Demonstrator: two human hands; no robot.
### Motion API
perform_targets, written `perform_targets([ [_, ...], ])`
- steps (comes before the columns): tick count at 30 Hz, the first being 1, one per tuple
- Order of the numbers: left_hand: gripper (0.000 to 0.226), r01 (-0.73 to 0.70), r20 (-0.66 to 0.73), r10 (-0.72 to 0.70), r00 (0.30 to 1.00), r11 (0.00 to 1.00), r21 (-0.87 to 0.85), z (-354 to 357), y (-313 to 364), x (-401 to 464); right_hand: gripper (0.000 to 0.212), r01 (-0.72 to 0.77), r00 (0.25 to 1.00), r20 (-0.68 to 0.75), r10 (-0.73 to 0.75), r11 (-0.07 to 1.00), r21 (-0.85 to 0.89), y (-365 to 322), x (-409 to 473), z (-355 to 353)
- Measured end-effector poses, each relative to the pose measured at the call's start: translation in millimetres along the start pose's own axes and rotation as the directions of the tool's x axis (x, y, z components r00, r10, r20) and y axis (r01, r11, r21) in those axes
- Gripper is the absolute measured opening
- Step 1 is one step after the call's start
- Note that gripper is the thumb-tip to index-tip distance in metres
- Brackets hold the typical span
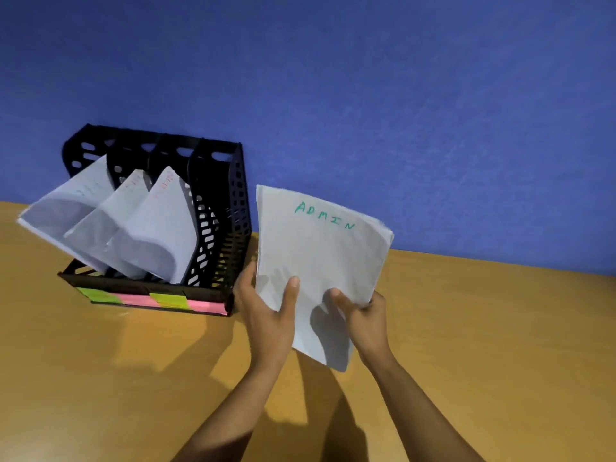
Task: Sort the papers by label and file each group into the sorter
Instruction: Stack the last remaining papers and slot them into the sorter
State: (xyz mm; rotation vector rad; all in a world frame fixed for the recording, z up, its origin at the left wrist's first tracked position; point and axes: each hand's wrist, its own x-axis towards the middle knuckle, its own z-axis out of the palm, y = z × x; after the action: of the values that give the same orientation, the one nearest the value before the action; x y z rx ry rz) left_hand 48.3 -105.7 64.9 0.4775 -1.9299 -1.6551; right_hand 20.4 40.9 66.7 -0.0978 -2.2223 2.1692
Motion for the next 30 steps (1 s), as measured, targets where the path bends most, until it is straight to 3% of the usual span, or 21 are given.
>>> perform_targets([
  [4, 0.090, -0.065, 0.169, 0.072, 0.983, 0.997, -0.045, -12, 24, 6, 0.020, 0.186, 0.980, 0.076, -0.185, 0.982, -0.010, -28, -8, 51],
  [8, 0.102, -0.081, 0.232, 0.101, 0.968, 0.992, -0.094, -31, 49, 20, 0.021, 0.416, 0.896, 0.224, -0.384, 0.902, -0.117, -48, -15, 96],
  [11, 0.086, -0.133, 0.128, 0.130, 0.983, 0.991, 0.011, -43, 58, 34, 0.024, 0.501, 0.831, 0.331, -0.446, 0.860, -0.099, -49, -20, 126],
  [14, 0.058, -0.134, 0.008, 0.134, 0.991, 0.990, -0.049, -61, 60, 50, 0.029, 0.626, 0.742, 0.364, -0.563, 0.776, -0.078, -47, -23, 150],
  [17, 0.036, -0.053, -0.062, 0.048, 0.997, 0.994, -0.095, -80, 56, 69, 0.038, 0.714, 0.664, 0.382, -0.642, 0.697, -0.070, -43, -20, 168],
  [21, 0.024, 0.010, -0.030, -0.013, 0.999, 0.994, -0.108, -97, 49, 96, 0.057, 0.702, 0.639, 0.501, -0.584, 0.708, -0.070, -37, -13, 180],
  [26, 0.018, 0.019, 0.035, -0.016, 0.999, 0.996, -0.088, -106, 38, 126, 0.061, 0.591, 0.717, 0.594, -0.365, 0.770, -0.241, -10, -7, 184],
  [30, 0.046, 0.006, 0.066, -0.002, 0.998, 0.998, -0.067, -105, 27, 149, 0.063, 0.576, 0.761, 0.618, -0.200, 0.647, -0.500, 26, -5, 179],
])
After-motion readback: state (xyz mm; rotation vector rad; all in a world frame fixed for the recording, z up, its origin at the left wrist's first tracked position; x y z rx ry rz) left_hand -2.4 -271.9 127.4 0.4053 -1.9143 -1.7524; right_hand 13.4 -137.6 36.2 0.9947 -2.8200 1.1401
